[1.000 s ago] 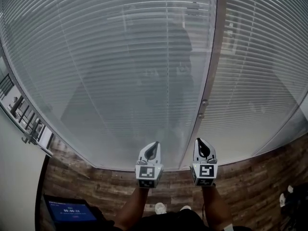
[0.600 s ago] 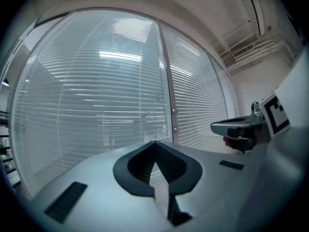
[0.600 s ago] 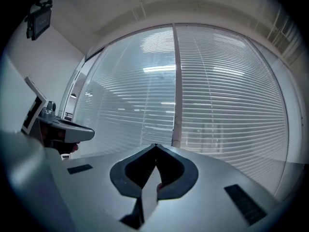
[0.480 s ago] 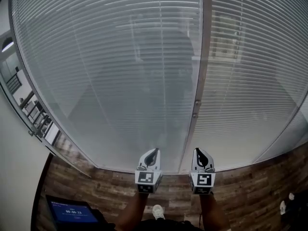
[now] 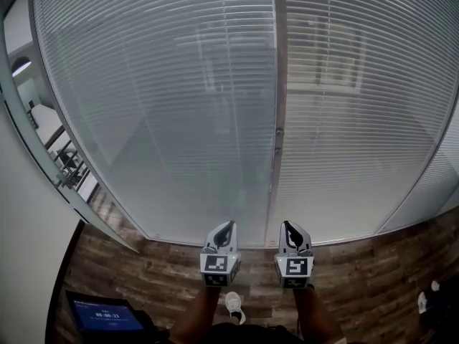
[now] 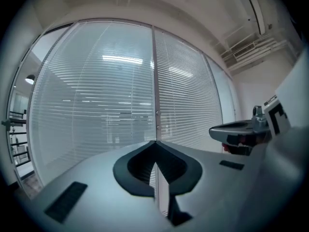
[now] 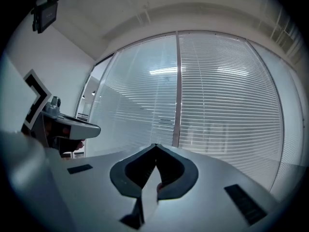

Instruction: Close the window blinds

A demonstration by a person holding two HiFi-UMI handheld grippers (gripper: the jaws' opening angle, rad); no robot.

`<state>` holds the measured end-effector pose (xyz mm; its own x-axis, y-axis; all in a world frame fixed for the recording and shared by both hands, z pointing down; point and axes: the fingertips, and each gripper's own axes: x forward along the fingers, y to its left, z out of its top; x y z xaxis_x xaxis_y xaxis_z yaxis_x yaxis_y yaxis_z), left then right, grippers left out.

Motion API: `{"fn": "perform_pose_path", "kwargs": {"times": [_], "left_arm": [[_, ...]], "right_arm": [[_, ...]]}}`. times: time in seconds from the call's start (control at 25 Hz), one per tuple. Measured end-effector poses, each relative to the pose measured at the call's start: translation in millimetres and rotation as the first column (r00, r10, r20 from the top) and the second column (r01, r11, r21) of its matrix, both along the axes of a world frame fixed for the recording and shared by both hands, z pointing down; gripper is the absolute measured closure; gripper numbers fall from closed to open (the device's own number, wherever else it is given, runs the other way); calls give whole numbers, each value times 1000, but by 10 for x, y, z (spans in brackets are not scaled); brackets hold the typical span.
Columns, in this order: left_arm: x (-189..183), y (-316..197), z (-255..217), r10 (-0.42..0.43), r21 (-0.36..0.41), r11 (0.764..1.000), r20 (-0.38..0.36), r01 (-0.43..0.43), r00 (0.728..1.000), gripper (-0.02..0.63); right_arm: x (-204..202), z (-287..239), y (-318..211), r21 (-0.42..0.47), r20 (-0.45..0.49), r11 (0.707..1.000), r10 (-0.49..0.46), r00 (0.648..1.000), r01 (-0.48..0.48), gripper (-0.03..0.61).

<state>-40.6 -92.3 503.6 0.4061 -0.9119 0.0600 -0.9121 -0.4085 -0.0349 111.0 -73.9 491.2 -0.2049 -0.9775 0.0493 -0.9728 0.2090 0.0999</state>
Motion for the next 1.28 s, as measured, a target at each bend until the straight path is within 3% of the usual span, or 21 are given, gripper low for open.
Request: {"fn": "perform_pose_path", "kwargs": {"times": [0.24, 0.48, 0.88, 1.28], "left_arm": [[-15, 564, -10, -41, -14, 999, -15, 41, 999, 620], [-9, 970, 127, -54, -38, 998, -1, 54, 999, 620], [-117, 1094, 234, -67, -36, 997, 17, 68, 998, 620], [-288, 1167, 67, -21, -17, 1000, 22, 22, 1000, 620]], "right_arm": [[38, 119, 433, 56, -42, 997, -55, 998, 57, 575], [116, 241, 822, 42, -40, 997, -60, 997, 62, 575], [135, 403, 976, 45, -32, 998, -34, 999, 35, 575], [-110, 246, 1092, 41, -15, 999, -9, 1000, 10, 575]]}}
